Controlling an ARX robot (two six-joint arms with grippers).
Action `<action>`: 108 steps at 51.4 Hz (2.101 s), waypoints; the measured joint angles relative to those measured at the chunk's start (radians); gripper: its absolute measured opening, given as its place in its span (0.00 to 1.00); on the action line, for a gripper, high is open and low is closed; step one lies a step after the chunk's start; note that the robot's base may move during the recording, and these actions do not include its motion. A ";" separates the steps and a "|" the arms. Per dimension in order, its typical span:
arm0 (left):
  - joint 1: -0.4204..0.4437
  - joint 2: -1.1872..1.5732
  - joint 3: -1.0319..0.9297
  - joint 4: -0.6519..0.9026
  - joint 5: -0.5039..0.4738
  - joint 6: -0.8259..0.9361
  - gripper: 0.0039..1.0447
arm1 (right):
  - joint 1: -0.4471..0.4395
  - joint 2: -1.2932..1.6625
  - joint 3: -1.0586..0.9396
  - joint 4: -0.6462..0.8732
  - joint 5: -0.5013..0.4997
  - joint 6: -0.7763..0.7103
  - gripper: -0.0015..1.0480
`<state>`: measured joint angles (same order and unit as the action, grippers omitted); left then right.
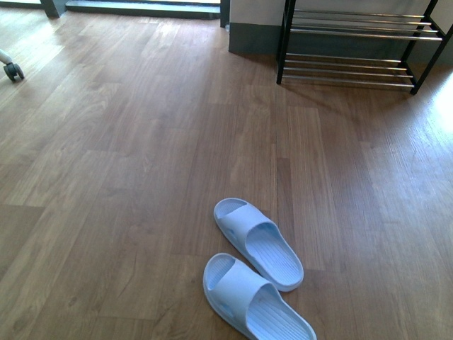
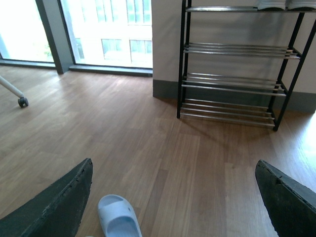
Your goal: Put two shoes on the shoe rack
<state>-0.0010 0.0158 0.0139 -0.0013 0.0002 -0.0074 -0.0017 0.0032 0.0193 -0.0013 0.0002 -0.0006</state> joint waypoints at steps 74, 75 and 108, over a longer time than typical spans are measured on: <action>0.000 0.000 0.000 0.000 0.000 0.000 0.91 | -0.127 2.474 0.748 0.742 -0.240 -0.389 0.91; 0.000 0.000 0.000 0.000 0.000 0.000 0.91 | -0.116 2.486 0.754 0.752 -0.253 -0.385 0.91; 0.000 0.000 0.000 0.000 0.000 0.000 0.91 | 0.064 2.732 0.964 1.005 -0.265 -0.209 0.91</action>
<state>-0.0010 0.0158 0.0139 -0.0013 0.0002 -0.0074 0.0628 2.7350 0.9836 1.0035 -0.2646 -0.2092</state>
